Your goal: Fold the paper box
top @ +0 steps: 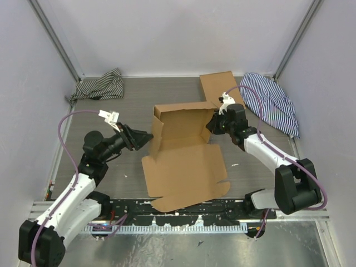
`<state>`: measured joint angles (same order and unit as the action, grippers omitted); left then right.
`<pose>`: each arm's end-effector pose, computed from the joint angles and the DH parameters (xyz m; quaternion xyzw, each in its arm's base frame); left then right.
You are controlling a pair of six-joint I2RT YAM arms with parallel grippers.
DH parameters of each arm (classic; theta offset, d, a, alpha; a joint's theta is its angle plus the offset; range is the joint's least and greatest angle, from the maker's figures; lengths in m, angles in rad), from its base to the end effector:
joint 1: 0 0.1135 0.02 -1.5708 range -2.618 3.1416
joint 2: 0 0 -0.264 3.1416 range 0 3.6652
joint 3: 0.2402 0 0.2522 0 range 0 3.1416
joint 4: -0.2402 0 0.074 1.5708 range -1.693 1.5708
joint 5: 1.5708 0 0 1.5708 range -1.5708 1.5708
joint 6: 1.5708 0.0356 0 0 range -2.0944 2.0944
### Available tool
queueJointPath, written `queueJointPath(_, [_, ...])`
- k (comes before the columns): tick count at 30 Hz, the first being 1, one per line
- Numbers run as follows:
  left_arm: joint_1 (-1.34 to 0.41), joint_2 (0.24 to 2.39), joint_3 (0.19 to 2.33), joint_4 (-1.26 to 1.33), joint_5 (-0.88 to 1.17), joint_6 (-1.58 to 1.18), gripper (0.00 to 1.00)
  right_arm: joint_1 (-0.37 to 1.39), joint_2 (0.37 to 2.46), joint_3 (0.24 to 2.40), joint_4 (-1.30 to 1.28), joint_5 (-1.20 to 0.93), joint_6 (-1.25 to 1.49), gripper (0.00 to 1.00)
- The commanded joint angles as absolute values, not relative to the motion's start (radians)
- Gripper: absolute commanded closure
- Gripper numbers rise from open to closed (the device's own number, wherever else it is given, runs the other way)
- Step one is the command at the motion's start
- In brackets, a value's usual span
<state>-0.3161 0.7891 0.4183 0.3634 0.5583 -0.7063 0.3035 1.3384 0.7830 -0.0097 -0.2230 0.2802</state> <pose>0.1731 -0.0764 0.2673 0.0582 0.7069 -0.5019 0.4950 0.2751 0.0944 0.2340 -0.0638 0.8701 0.2312 0.4306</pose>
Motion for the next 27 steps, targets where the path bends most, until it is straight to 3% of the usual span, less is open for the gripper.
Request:
queueJointPath(1, [-0.344, 0.759, 0.471, 0.277, 0.471, -0.649, 0.38, 0.3, 1.335, 0.836, 0.044, -0.237, 0.303, 0.92])
queueJointPath(13, [-0.488, 0.837, 0.577, 0.181, 0.29, -0.554, 0.38, 0.301, 1.326, 0.829, 0.038, -0.235, 0.305, 0.92])
queueJointPath(27, [-0.665, 0.966, 0.689, 0.007, -0.099, -0.398, 0.4, 0.398, 1.314, 0.824, 0.023, -0.138, 0.307, 0.92])
